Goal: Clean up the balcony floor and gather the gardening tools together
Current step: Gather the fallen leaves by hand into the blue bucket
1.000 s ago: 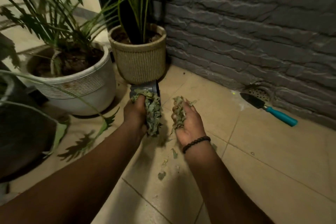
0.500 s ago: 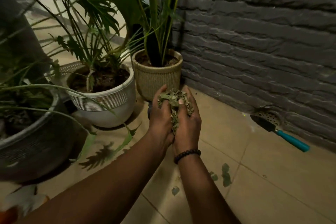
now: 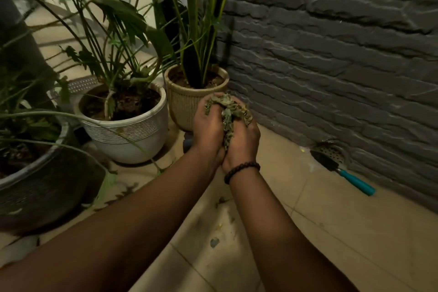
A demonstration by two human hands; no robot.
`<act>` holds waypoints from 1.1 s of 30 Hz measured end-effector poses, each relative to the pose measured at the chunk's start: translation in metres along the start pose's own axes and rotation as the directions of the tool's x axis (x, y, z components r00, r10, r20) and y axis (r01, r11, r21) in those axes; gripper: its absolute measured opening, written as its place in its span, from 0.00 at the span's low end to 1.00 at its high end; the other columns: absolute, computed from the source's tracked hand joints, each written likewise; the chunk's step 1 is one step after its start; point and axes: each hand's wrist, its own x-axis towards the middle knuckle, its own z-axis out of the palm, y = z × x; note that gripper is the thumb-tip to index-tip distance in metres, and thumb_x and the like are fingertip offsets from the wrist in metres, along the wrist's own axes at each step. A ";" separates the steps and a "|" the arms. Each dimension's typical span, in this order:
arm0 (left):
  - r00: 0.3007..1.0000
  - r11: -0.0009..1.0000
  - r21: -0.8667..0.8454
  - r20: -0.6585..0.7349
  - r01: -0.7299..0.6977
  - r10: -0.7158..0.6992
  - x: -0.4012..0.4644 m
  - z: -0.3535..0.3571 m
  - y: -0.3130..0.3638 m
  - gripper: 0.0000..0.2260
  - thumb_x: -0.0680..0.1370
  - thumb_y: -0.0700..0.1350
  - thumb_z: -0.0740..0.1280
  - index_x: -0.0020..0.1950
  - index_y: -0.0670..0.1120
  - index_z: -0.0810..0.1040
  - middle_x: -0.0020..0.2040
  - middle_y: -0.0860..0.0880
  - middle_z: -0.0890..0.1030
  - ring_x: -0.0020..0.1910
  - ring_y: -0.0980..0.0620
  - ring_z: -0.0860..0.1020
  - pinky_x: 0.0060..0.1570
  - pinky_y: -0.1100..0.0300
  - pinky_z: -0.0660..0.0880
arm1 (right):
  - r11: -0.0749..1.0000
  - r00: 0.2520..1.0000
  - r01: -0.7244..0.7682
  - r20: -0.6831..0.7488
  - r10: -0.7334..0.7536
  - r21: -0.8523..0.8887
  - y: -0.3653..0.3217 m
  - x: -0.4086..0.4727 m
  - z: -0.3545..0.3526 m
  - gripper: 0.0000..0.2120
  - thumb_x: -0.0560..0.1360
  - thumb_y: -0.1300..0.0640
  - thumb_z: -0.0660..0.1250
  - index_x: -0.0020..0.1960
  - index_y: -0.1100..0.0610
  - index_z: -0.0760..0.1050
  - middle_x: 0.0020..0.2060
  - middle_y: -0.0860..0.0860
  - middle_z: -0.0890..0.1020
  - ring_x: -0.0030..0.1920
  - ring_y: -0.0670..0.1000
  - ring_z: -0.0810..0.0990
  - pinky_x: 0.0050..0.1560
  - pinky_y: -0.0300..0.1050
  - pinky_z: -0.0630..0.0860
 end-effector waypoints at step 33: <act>0.850 0.906 -0.072 -0.322 0.417 -0.416 -0.274 0.071 0.467 0.14 0.84 0.38 0.57 0.68 0.37 0.73 0.62 0.36 0.79 0.61 0.39 0.78 0.63 0.44 0.76 | 0.798 0.894 -0.447 -0.171 0.414 -0.404 -0.450 -0.276 0.186 0.13 0.77 0.53 0.64 0.59 0.51 0.81 0.56 0.49 0.83 0.59 0.51 0.81 0.64 0.55 0.76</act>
